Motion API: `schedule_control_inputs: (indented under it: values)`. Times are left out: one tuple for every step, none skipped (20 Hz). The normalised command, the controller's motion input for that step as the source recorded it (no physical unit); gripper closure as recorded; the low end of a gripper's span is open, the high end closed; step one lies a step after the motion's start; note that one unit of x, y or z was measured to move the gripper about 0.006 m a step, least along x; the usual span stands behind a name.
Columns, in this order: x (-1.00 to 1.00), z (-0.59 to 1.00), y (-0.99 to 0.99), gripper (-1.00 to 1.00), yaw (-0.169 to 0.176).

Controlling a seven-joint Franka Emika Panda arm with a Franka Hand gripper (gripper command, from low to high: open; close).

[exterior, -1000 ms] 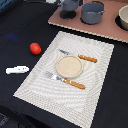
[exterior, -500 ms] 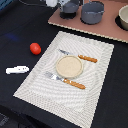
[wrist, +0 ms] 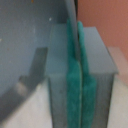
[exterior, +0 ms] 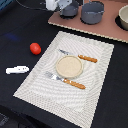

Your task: Place the pan onto the stove and place the fish and sausage into the pan.

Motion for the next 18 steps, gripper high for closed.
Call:
schedule_control_inputs:
  values:
    - [0.00,-0.14,0.08,-1.00,-0.013]
    - [0.00,-0.10,0.08,-1.00,-0.012]
    - [0.00,0.00,0.05,-1.00,-0.014]
    - [0.00,0.01,0.03,-1.00,-0.016]
    - [-0.01,0.31,0.00,-1.00,-0.033]
    - [0.00,0.53,0.07,-1.00,-0.046]
    - [0.00,0.56,0.10,-1.00,-0.049]
    - [-0.07,0.57,0.09,-1.00,-0.046]
    - [-0.10,0.57,0.08,-1.00,-0.040]
    - [-0.11,0.58,0.13,-1.00,-0.033]
    - [-0.06,0.68,0.20,-1.00,-0.026]
    - [0.00,0.81,0.15,-1.00,-0.038]
    - [0.04,0.95,0.00,-1.00,-0.059]
    - [0.08,0.94,-0.12,-1.00,-0.059]
    - [0.08,0.93,-0.37,-1.00,-0.034]
    - [0.03,0.93,-0.47,-1.00,-0.021]
    - [0.00,0.90,-0.66,-1.00,-0.026]
    - [0.00,0.85,-0.82,-1.00,-0.026]
